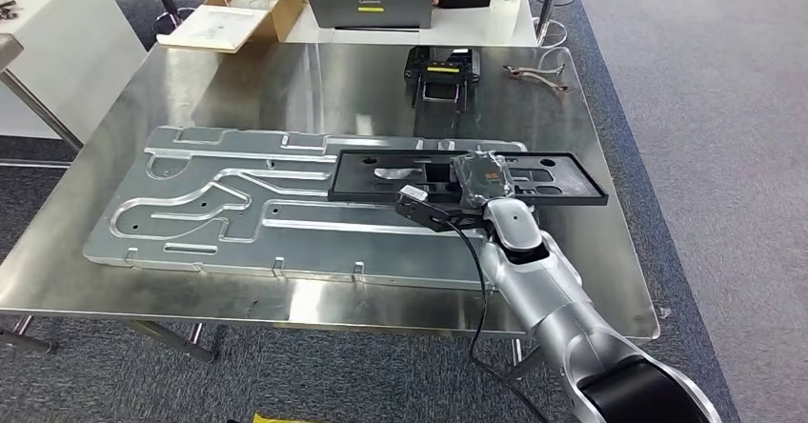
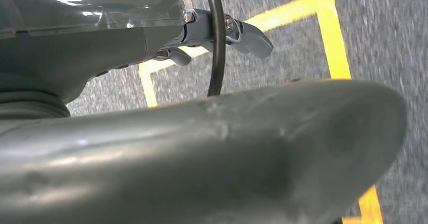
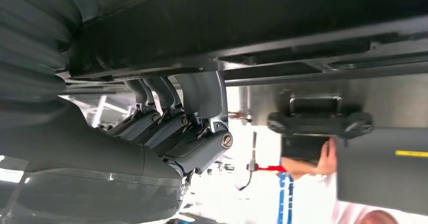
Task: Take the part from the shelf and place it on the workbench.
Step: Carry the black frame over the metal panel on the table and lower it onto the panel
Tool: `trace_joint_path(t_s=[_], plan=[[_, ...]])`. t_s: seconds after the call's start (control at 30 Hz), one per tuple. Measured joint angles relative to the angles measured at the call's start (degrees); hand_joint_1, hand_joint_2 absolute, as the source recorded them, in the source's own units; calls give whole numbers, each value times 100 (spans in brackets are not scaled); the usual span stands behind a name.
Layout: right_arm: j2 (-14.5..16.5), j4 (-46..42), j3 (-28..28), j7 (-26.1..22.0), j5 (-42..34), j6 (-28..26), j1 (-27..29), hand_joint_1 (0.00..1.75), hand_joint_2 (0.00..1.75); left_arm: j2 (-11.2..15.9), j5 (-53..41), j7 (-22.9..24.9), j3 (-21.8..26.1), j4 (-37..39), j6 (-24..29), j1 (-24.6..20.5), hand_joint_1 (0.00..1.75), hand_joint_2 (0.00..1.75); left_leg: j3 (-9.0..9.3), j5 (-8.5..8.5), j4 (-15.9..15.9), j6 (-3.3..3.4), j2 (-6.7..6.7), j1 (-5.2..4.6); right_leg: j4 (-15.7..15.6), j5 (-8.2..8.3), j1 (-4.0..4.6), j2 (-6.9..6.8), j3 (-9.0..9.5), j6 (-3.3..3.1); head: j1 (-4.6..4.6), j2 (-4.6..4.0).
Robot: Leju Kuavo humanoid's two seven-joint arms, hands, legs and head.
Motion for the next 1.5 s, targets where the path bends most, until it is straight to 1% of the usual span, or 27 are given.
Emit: trace_joint_path(t_s=[0.07, 0.1, 0.2, 0.23, 0.27, 0.3, 0.33, 0.4, 0.43, 0.53, 0.6, 0.63, 0.7, 0.73, 0.77, 0.8, 0.87, 0.93, 1.07, 1.13, 1.2, 1.23, 1.27, 1.3, 1.4, 1.43, 1.5], plan=[[156, 120, 71, 9, 19, 3, -89, 175, 175, -10, -44, 14, -1, 0, -11, -9, 0, 0, -34, -96, 111, -65, 4, 15, -50, 9, -18, 0, 38, -69, -1, 0], [237, 178, 101, 16, 23, 1, -131, 175, 175, -14, -57, 17, -2, 0, -12, -16, 0, 0, -126, -217, 318, -100, 5, 23, -73, 13, -32, -2, 61, -100, -1, 0], [414, 357, 172, 32, 23, -16, -221, 175, 175, -21, -75, 26, -2, 0, -11, -37, 0, 0, -669, -663, 1392, -184, 8, 53, -75, -8, -33, -9, 90, -148, 0, 0], [445, 411, 188, 33, 21, -20, -230, 175, 175, -22, -78, 28, -2, 0, -11, -37, 0, 0, -792, -679, 1589, -198, 9, 62, -69, -20, -32, -10, 98, -150, 0, 0], [468, 460, 200, 36, 20, -24, -234, 175, 175, -23, -82, 28, -2, 0, -12, -34, 0, 0, -811, -582, 1572, -205, 11, 70, -63, -33, -32, -12, 109, -147, 0, 0], [486, 499, 207, 38, 19, -26, -239, 175, 175, -24, -86, 28, -2, -1, -12, -31, 0, 0, -724, -396, 1341, -205, 13, 77, -56, -47, -33, -11, 123, -139, 0, 0], [509, 534, 214, 39, 19, -27, -253, 175, 175, -23, -93, 28, -2, -1, -12, -32, 0, 0, -548, -162, 933, -199, 17, 85, -45, -65, -34, -8, 139, -126, 0, 0], [554, 596, 234, 41, 19, -26, -306, 175, 175, -23, -113, 28, -2, -1, -13, -44, 0, 0, -225, 94, 253, -164, 16, 70, -26, -90, -16, 5, 147, -83, 1, 0], [578, 628, 245, 42, 20, -26, -333, 175, 175, -23, -122, 30, -2, -1, -14, -51, 0, 0, -143, 129, 73, -140, 12, 59, -22, -94, -8, 11, 144, -56, 1, 0], [650, 755, 265, 59, 26, -33, -387, 175, 175, -28, -139, 50, -2, -2, -15, -63, 0, 0, -117, 130, -1, -42, 6, 59, -35, -99, -2, 11, 147, 36, 1, 0], [677, 858, 279, 79, 16, -74, -430, 175, 175, -39, -158, 66, -2, -2, -15, -73, 0, 0, -94, 161, -53, 41, 9, 85, 199, -269, -3, 6, 50, 81, 1, 0], [680, 914, 282, 86, 7, -105, -451, 175, 175, -44, -169, 73, -2, -2, -15, -77, 0, 0, -87, 170, -68, 72, 10, 90, 487, -433, -8, 5, -81, 94, 1, 0], [679, 1044, 285, 89, -11, -151, -481, 87, 87, -46, -183, 82, -1, -1, -15, -79, 0, 87, -89, 169, -69, 104, 8, 82, 1249, -771, -7, 6, -452, 111, 2, 0], [676, 1105, 285, 93, -17, -161, -483, 44, 44, -46, -190, 83, 0, -1, -15, -77, 0, 131, -89, 166, -65, 107, 6, 78, 1508, -834, -7, 6, -590, 114, 2, 0], [673, 1156, 286, 100, -23, -168, -481, 0, 0, -46, -199, 83, 0, -1, -19, -74, 0, 131, -88, 163, -59, 107, 4, 73, 1570, -789, -6, 5, -637, 109, 2, 0], [670, 1194, 286, 108, -36, -184, -482, 0, 0, -46, -213, 82, 0, -1, -29, -72, 0, 87, -85, 157, -51, 104, 2, 68, 1397, -637, -4, 5, -568, 94, 2, 0], [656, 1253, 287, 124, -75, -240, -495, 0, 0, -50, -239, 81, 0, -1, -55, -73, 0, 0, -76, 137, -34, 84, 1, 49, 615, -243, 11, 5, -198, 37, 2, 0], [631, 1308, 286, 137, -108, -302, -504, 0, 0, -57, -247, 78, 11, -1, -56, -75, 0, 0, -78, 117, -15, 45, 1, 24, 47, -58, 37, -2, 74, -6, 2, 0], [539, 1398, 285, 156, -125, -360, -483, 0, 0, -55, -246, 60, 83, -2, -25, -69, 0, 0, -100, 66, 30, -63, 8, 25, -101, -24, 22, -9, 140, -83, 2, 0], [517, 1423, 285, 157, -130, -371, -482, 0, 0, -55, -246, 60, 99, -4, -17, -68, 0, 0, -260, -178, 419, -122, 11, 48, -148, 2, -13, -13, 173, -139, 1, 0], [497, 1453, 285, 157, -135, -381, -458, 0, 0, -56, -246, 62, 116, -4, -14, -65, 0, 0, -589, -514, 1148, -175, 12, 71, -146, 1, -14, -13, 177, -158, 0, 0], [482, 1469, 285, 157, -137, -384, -435, 0, 0, -55, -246, 64, 126, -4, -13, -59, 0, 0, -733, -601, 1438, -194, 13, 79, -139, -1, -13, -13, 176, -157, 0, 0], [464, 1481, 285, 157, -137, -386, -409, 0, 0, -54, -246, 67, 135, -4, -15, -51, 0, 0, -793, -585, 1544, -206, 14, 85, -130, -7, -14, -12, 175, -155, 0, 0], [448, 1490, 285, 157, -137, -390, -388, 0, 0, -53, -245, 70, 143, -4, -19, -44, 0, 0, -749, -465, 1433, -212, 16, 92, -115, -16, -16, -10, 174, -147, 0, 0], [406, 1496, 285, 157, -150, -423, -366, 0, 0, -48, -226, 70, 187, -4, -51, -43, 0, 0, -237, 38, 364, -182, 15, 98, -49, -45, -16, 0, 166, -93, 1, 0], [391, 1495, 285, 155, -156, -438, -363, 0, 0, -48, -215, 61, 211, -4, -80, -46, 0, 0, -129, 106, 140, -154, 10, 87, -35, -41, -10, 3, 155, -61, 1, 0], [359, 1493, 284, 150, -163, -455, -342, 0, 0, -48, -196, 24, 254, -4, -167, -46, 0, 0, -97, 129, 53, -93, -3, 55, -35, -14, 3, 7, 134, 5, 1, 0]])
